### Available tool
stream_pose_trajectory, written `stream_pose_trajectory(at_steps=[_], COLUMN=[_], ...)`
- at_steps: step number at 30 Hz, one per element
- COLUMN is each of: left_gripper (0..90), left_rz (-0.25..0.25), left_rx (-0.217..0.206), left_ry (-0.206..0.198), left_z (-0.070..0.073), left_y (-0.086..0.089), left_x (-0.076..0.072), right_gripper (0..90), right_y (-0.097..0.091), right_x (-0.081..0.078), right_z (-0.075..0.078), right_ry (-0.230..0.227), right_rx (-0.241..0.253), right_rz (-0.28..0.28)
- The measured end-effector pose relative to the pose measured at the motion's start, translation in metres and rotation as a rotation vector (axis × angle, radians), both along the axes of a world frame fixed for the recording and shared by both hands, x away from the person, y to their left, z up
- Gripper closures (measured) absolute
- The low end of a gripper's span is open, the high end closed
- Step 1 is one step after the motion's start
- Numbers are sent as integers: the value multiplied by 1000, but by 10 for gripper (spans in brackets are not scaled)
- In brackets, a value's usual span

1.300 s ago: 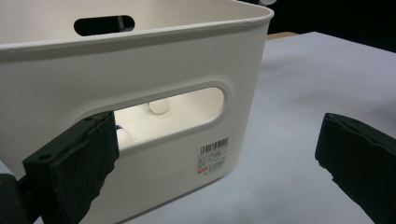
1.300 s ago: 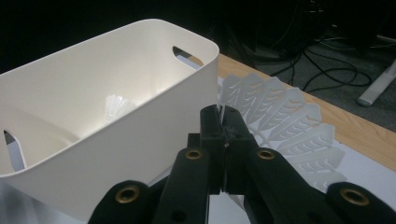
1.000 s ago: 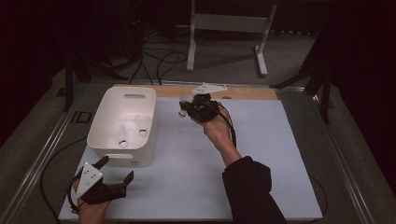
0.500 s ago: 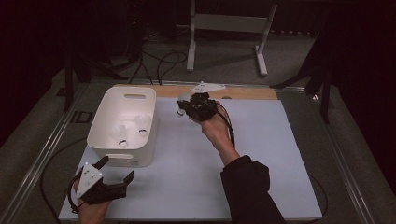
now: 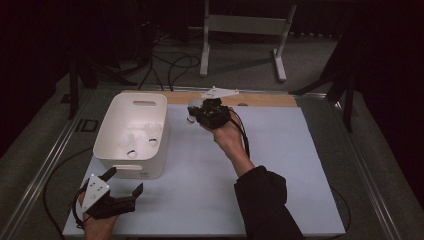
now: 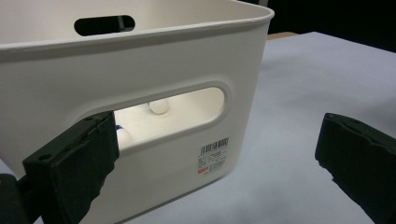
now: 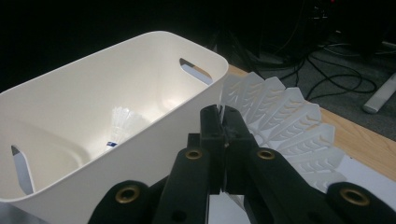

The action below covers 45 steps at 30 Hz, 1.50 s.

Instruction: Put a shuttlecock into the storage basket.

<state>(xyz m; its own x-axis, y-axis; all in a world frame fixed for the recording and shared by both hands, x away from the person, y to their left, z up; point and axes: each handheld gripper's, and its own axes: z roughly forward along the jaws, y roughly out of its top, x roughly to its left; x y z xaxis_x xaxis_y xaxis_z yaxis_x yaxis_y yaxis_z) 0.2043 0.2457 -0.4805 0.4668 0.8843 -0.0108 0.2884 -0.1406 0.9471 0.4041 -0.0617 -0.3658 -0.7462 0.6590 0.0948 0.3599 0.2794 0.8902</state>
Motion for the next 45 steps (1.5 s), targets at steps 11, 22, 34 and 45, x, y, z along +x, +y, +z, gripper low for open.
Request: stream_pose_trajectory(at_steps=[11, 22, 34, 45], left_gripper=[2, 2, 2, 2], left_rz=[-1, -1, -1, -1], left_rx=[1, 2, 1, 2], left_ry=[1, 2, 0, 1], left_z=[0, 0, 0, 0], left_y=[0, 0, 0, 0], left_x=[0, 0, 0, 0], right_gripper=[894, 893, 893, 893], right_y=[4, 8, 11, 15], right_x=[0, 0, -1, -3], right_z=[3, 6, 6, 9], right_ry=[-2, -10, -1, -9], right_rx=[0, 8, 29, 29], right_rz=[2, 11, 19, 28])
